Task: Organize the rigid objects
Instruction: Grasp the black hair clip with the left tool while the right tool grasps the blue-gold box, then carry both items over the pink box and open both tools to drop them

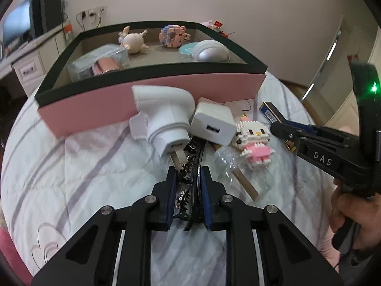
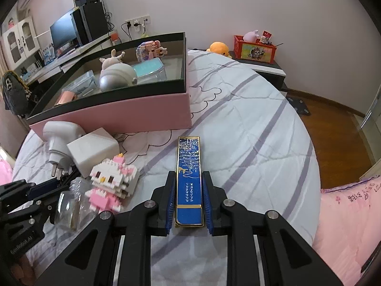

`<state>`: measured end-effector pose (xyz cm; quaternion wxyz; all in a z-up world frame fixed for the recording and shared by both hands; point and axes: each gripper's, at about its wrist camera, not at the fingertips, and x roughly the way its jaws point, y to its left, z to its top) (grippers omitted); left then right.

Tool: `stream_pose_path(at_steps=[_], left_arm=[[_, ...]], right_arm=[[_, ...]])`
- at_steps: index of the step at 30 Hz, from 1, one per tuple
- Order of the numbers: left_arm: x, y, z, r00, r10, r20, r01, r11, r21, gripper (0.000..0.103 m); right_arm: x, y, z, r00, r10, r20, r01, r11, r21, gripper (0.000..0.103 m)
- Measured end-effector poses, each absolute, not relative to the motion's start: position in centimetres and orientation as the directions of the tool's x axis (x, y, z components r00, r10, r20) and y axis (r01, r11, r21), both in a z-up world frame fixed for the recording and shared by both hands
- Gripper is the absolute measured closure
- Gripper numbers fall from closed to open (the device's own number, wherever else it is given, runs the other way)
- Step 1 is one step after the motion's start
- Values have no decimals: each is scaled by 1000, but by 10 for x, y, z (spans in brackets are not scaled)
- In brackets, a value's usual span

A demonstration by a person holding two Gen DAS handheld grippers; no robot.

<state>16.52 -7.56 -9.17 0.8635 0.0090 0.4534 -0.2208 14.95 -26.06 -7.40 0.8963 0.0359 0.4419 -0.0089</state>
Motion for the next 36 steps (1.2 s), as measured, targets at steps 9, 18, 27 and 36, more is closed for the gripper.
stream_pose_path(at_steps=[9,18,27,36], left_arm=[[145,-58,-68,539,-375,-754,371,910,-187,84],[137,-42,-28,632,-348,-693,341,927,-154,84],[161,-27,15,714,-305,-630,299,947,-120,84],[209,-27,40,765,-283,-578,269,957,-112,84]], right_arm=[[132,-259,-53,639,66,-766,22,994,104,82],[125,-236,-14,689,144,-710,-67,989,135,82],[143,-212,31,736,208,-644,-163,978,130,82],[191,-204,56,760,227,-609,-197,973,118,82]])
